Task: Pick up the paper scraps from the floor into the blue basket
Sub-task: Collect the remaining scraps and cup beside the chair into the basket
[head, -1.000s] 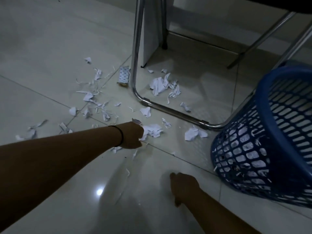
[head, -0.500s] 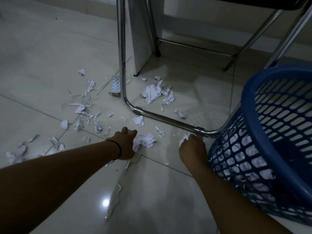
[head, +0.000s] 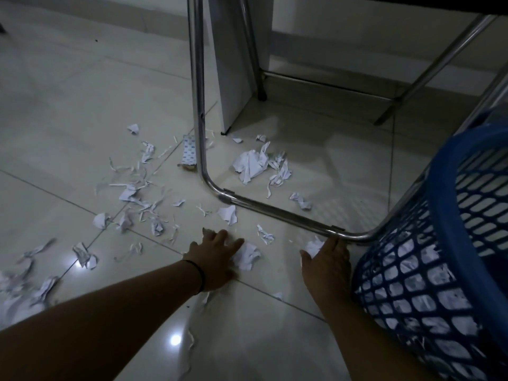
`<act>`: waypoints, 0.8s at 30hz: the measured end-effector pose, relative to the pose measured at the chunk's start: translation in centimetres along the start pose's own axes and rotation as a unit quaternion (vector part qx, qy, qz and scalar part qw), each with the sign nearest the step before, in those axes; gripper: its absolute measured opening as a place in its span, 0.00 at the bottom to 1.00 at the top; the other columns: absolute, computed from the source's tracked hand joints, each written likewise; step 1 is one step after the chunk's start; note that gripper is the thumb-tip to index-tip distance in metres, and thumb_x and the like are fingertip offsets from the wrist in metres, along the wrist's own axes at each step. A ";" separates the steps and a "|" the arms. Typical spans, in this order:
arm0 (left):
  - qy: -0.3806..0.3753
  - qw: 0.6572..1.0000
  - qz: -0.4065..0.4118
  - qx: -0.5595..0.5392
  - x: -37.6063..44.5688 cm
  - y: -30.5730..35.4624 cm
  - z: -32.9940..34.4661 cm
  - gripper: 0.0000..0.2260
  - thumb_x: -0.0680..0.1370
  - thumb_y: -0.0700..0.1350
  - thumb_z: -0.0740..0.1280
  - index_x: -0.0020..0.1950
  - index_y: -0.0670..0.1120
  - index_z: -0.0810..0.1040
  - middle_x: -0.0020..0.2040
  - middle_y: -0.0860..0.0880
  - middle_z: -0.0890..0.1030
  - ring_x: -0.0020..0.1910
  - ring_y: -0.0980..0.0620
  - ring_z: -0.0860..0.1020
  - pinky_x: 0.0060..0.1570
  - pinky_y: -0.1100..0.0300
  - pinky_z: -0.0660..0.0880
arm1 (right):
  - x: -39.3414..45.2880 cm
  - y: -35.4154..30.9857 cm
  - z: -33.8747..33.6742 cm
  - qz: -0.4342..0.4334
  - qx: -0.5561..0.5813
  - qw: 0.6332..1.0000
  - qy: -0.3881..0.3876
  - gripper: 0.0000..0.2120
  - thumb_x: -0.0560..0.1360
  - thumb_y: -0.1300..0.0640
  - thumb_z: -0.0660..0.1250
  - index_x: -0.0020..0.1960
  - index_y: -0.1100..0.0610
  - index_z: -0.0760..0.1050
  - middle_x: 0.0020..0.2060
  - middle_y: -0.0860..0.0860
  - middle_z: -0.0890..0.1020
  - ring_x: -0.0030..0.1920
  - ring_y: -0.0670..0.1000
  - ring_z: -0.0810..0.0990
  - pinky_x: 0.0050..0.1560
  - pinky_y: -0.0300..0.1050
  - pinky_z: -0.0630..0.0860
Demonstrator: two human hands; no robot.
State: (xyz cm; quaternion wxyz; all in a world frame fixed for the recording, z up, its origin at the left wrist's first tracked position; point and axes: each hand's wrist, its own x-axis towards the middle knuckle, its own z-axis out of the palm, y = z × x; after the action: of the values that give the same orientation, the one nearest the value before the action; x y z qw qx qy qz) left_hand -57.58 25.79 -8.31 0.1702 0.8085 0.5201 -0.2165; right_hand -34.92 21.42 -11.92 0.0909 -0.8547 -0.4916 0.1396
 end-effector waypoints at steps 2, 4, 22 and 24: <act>0.031 0.999 0.006 0.001 0.3 0.3 0.4 0.26 0.76 0.53 0.62 0.72 0.54 0.59 0.69 0.44 0.61 0.67 0.40 0.62 0.59 0.47 0.71 | -0.4 0.2 0.3 -0.037 -0.030 0.999 0.006 0.21 0.76 0.48 0.62 0.63 0.58 0.67 0.61 0.57 0.71 0.61 0.56 0.70 0.60 0.48 0.70; 0.049 0.998 0.017 -0.017 0.6 0.5 0.4 0.18 0.78 0.47 0.59 0.68 0.50 0.65 0.64 0.43 0.66 0.62 0.41 0.67 0.56 0.49 0.72 | -0.8 0.1 0.6 -0.072 -0.063 0.995 0.009 0.13 0.78 0.51 0.60 0.60 0.56 0.70 0.58 0.55 0.73 0.57 0.54 0.72 0.56 0.46 0.69; 0.244 0.898 -0.169 -0.326 -0.6 -6.2 -3.1 0.09 0.75 0.36 0.58 0.49 0.44 0.77 0.49 0.41 0.81 0.51 0.41 0.77 0.45 0.58 0.68 | 0.5 -7.9 0.6 -0.184 0.096 0.978 -0.033 0.14 0.77 0.54 0.59 0.59 0.61 0.72 0.56 0.61 0.75 0.56 0.60 0.75 0.54 0.48 0.71; 0.223 0.900 -0.190 -0.322 -0.8 -7.0 -2.8 0.10 0.77 0.39 0.57 0.53 0.44 0.76 0.53 0.39 0.80 0.53 0.40 0.76 0.47 0.57 0.68 | 1.0 -8.2 1.2 -0.193 0.040 0.978 -0.068 0.20 0.76 0.46 0.62 0.60 0.59 0.71 0.57 0.60 0.74 0.57 0.60 0.75 0.55 0.48 0.72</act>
State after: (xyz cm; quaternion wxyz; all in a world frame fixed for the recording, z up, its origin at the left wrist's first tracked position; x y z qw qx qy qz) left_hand -63.76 29.36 -5.87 0.2566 0.6225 0.7294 0.1210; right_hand -41.50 26.36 -10.77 0.1164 -0.7279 -0.6464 0.1969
